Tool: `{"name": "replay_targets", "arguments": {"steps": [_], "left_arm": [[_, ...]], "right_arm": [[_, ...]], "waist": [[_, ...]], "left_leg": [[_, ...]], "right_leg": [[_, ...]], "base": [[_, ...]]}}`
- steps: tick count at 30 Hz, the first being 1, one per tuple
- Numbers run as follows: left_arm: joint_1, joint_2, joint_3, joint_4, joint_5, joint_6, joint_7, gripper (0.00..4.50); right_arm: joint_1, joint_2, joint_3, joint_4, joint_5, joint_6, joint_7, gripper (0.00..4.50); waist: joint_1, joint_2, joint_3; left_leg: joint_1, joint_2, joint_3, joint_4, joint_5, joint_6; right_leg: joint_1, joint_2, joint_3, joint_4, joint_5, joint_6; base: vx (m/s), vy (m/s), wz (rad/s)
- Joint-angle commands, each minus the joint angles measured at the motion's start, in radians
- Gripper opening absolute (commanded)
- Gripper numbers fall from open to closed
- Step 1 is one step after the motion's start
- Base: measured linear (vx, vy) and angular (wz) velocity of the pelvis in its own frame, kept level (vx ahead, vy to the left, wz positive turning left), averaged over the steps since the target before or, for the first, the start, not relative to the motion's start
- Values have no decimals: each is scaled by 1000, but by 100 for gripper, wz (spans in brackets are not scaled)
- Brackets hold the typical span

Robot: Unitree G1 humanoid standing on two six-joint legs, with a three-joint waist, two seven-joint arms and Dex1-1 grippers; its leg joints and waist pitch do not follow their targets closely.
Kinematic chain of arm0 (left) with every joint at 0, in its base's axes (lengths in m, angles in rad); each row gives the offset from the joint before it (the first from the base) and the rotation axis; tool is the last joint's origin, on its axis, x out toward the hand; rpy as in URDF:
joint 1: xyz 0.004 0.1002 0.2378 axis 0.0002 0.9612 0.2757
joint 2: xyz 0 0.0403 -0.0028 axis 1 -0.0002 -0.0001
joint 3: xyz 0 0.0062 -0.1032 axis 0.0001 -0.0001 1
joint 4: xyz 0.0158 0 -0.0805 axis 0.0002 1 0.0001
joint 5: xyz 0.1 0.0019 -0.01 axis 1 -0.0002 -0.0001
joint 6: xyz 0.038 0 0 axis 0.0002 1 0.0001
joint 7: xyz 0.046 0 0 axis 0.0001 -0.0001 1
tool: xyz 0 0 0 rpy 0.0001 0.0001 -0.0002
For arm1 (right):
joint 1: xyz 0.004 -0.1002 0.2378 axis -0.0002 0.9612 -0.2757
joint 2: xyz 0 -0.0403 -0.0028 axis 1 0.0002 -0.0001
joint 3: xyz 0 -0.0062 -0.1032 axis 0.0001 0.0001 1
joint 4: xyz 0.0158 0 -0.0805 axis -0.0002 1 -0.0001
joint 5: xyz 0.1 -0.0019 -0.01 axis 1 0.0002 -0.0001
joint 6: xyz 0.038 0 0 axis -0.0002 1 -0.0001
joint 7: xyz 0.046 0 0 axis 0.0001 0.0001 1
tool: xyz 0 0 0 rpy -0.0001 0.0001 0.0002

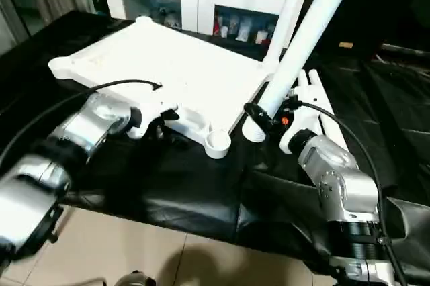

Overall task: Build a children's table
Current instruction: Pick table leg

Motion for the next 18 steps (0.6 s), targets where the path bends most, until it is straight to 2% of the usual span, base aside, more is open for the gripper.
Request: {"name": "replay_targets", "arguments": {"steps": [1,2,3,4,6,7,8,9,10,11,13,14,15,16,17,18], "left_arm": [[-23,-13,-10,31,21,-31,23,422],[-44,-34,2,79,27,-67,46,422],[-50,-49,21,98,15,-83,44,422],[-55,-58,35,114,8,-97,42,422],[-68,-82,73,148,-18,-84,44,422],[-72,-88,74,163,-14,-91,50,422],[-75,-92,75,174,-11,-91,57,422],[-79,-97,75,191,-2,-97,69,422],[-82,-98,75,200,4,-100,79,422],[-85,-99,74,210,10,-100,87,422],[-89,-99,73,221,17,-100,94,422],[-94,-101,75,230,23,-100,97,422],[-100,-96,65,240,41,-100,99,422],[-109,-89,50,254,75,-104,103,422],[-113,-85,39,258,91,-106,106,422],[-114,-84,35,259,98,-108,107,422]], "right_arm": [[5,-17,-2,-38,-3,-4,-5,188],[15,-28,0,-59,-2,12,-6,188],[19,-34,0,-69,0,22,-5,188],[23,-36,-1,-76,2,28,-4,188],[33,-48,0,-95,-1,46,-2,188],[39,-55,1,-107,-1,57,1,188],[44,-60,1,-117,0,66,3,188],[57,-71,1,-140,3,82,6,188],[64,-78,1,-154,5,93,9,188],[69,-84,1,-166,9,103,10,188],[74,-92,1,-181,14,118,12,188],[81,-101,-1,-198,21,132,14,188],[81,-117,-1,-215,29,151,23,188],[81,-142,-6,-235,39,176,36,188],[78,-153,-9,-238,42,184,42,188],[77,-157,-11,-238,43,186,44,188]], "waist": [[0,-6,-86],[-1,-7,-84],[0,-13,-84],[1,-13,-85],[-2,-17,-84],[-5,-23,-85],[-3,-20,-84],[-12,-35,-72],[-10,-31,-72],[-12,-33,-72],[-19,-43,-66],[-30,-59,-62],[-38,-67,-58],[-41,-65,-56],[-44,-69,-56],[-48,-66,-53]], "left_leg": [[21,19,-2,-69,-173,2],[19,19,-1,-69,-172,7],[21,19,0,-68,-168,12],[19,18,-1,-67,-161,14],[19,17,1,-66,-153,25],[18,17,2,-65,-152,28],[19,18,0,-66,-150,32],[15,16,4,-67,-156,42],[16,15,3,-67,-157,43],[18,17,2,-67,-156,47],[19,19,2,-70,-155,50],[17,20,3,-71,-155,52],[16,20,3,-71,-152,55],[17,21,1,-73,-154,56],[19,23,0,-72,-148,60],[21,26,-2,-74,-152,56]], "right_leg": [[66,-63,50,-61,-146,-185],[65,-63,50,-64,-163,-182],[66,-62,51,-66,-167,-178],[68,-63,50,-63,-166,-178],[66,-62,49,-67,-181,-180],[67,-63,49,-66,-184,-179],[66,-64,49,-66,-192,-177],[60,-59,49,-72,-216,-163],[62,-60,49,-74,-236,-154],[61,-62,50,-75,-253,-142],[57,-59,49,-79,-274,-129],[54,-58,49,-80,-272,-128],[53,-57,49,-80,-277,-126],[53,-58,48,-81,-285,-123],[53,-57,49,-81,-281,-114],[50,-59,51,-82,-270,-117]], "base": [[0,0,0],[0,0,0],[0,0,0],[0,0,0],[0,0,0],[0,0,0],[0,0,0],[0,0,0],[0,0,0],[0,0,0],[0,0,0],[0,0,0],[0,0,0],[0,0,0],[0,0,0],[0,0,0]]}}
